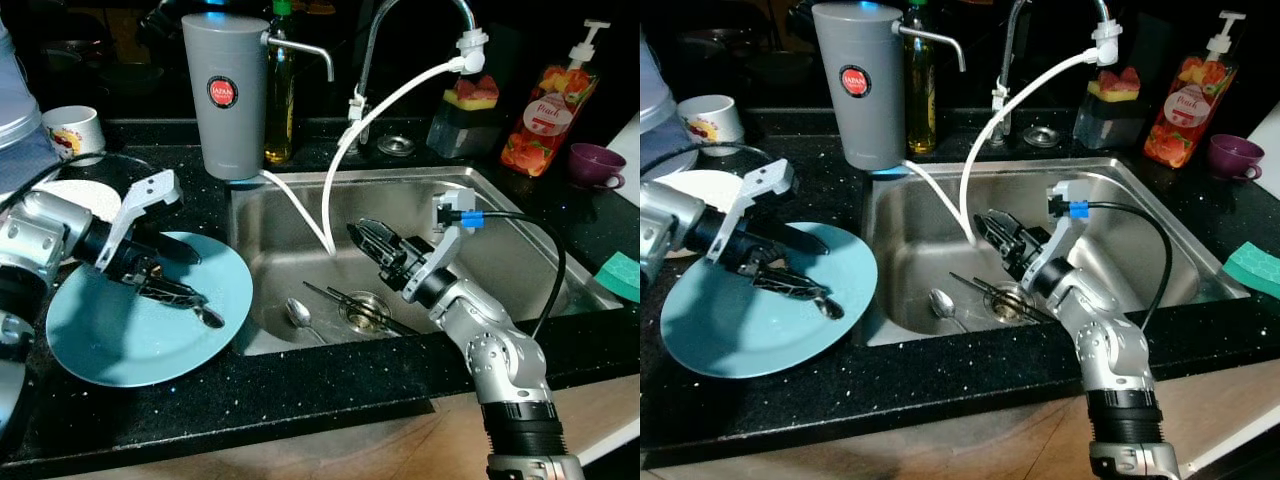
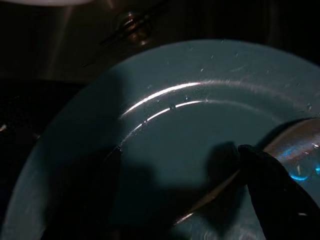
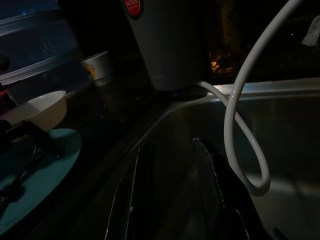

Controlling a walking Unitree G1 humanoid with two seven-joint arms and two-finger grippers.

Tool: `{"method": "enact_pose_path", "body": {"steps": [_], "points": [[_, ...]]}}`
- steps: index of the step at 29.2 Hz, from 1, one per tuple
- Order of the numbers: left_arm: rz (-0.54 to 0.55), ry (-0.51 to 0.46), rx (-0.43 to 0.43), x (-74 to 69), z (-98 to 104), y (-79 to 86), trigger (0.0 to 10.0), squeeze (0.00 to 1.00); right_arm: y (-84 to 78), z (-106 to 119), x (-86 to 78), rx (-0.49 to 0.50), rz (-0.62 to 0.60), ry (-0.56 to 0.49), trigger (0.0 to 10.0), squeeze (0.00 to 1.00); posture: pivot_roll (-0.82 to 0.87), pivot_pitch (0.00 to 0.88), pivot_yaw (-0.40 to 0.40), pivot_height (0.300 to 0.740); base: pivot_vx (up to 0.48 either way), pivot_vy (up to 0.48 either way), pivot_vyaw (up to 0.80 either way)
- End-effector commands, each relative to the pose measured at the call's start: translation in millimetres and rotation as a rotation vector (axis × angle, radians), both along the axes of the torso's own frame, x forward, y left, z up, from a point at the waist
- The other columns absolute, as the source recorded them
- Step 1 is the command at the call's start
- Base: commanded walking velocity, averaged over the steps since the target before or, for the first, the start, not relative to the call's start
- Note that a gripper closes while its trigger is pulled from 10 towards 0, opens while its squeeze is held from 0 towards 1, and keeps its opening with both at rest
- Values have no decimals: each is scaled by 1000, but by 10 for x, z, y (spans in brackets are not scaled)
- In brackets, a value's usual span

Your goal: Kitchen organization

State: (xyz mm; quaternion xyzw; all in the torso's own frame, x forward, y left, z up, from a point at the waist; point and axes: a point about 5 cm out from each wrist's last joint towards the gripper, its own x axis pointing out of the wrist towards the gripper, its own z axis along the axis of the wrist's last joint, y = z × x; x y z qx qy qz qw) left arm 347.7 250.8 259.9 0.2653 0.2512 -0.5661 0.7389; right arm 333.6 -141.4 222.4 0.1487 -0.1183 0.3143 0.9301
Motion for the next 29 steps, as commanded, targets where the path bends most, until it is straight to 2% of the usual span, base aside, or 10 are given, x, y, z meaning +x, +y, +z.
{"method": "enact_pose_path", "body": {"steps": [1, 6, 10, 12, 13, 16, 22, 29], "points": [[11, 36, 92, -14, -108, 65, 10000, 0, -4, 43, -11, 1, 7, -5, 10000, 0, -3, 78, -38, 740, 0, 0, 0], [-10, 40, 132, -4, -169, 41, 10000, 0, 15, 41, -23, 0, 28, -1, 10000, 0, -7, 72, -40, 740, 0, 0, 0], [-27, 40, 140, 4, -194, 13, 10000, 0, 55, 27, -82, -44, 101, -12, 10000, 0, -7, 69, -41, 740, 0, 0, 0], [-39, 34, 152, 11, -206, 4, 10000, 0, 115, 15, -208, -130, 240, -51, 10000, 0, -6, 68, -41, 740, 0, 0, 0], [-48, 21, 158, 18, -212, -3, 10000, 0, 152, -6, -315, -220, 360, -75, 10000, 0, -6, 63, -40, 740, 0, 0, 0], [-45, -7, 130, 37, -184, -22, 10000, 0, 149, -9, -349, -257, 400, -77, 10000, 0, -7, 60, -42, 740, 0, 0, 0], [-24, -69, 54, 83, -53, -51, 10000, 0, 151, 15, -347, -257, 399, -81, 10000, 0, -7, 54, -43, 740, 0, 0, 0], [-56, -79, -6, 59, 91, -52, 10000, 0, 169, 20, -389, -255, 444, -83, 10000, 0, -6, 50, -44, 740, 0, 0, 0]]}}
